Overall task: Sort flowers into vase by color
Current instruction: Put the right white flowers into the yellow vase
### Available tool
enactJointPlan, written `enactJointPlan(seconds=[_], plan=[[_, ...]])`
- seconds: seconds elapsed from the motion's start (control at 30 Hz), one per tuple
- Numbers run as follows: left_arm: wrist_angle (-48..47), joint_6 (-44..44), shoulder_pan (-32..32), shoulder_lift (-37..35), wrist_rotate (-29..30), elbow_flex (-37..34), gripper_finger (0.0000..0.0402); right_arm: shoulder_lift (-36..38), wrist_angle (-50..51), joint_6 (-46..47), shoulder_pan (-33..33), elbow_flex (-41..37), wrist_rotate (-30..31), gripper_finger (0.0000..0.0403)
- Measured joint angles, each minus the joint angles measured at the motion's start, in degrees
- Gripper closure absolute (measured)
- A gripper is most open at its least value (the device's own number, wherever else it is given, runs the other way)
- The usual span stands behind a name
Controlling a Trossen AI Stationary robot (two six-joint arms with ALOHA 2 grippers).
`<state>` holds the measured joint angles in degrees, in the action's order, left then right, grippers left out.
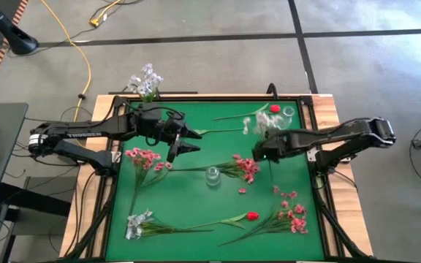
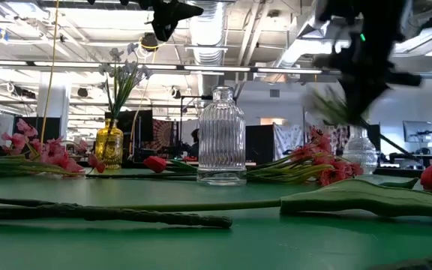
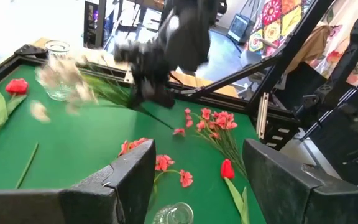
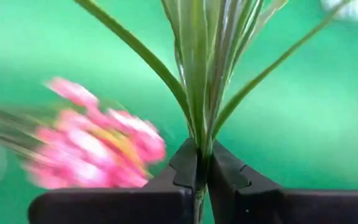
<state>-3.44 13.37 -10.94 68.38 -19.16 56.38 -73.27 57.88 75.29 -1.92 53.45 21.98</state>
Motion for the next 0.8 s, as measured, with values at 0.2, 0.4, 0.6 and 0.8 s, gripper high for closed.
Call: enactJointPlan(seconds=[0.2, 0.4, 0.6, 0.8], plan=[[0.56, 2.85, 0.0, 0.0, 2.08, 0.0, 0.0173, 4.22, -0.71, -11.35, 1.2, 8.98, 14.19, 0.036], [0.89, 6.83, 0.0, 0.0, 9.69, 0.0, 0.0173, 7.76, -10.05, -25.72, 3.0, 14.79, 19.14, 0.0357], [11.03, 7.94, -0.02, 2.79, 10.57, 0.0, 0.0173, 9.34, -29.7, -40.28, 5.24, 14.96, 12.49, 0.0356], [21.73, 9.9, -0.02, 7.04, 9.98, 0.0, 0.0173, 7.89, -42.35, -45.83, 7.52, 14.96, -2.06, 0.0356]])
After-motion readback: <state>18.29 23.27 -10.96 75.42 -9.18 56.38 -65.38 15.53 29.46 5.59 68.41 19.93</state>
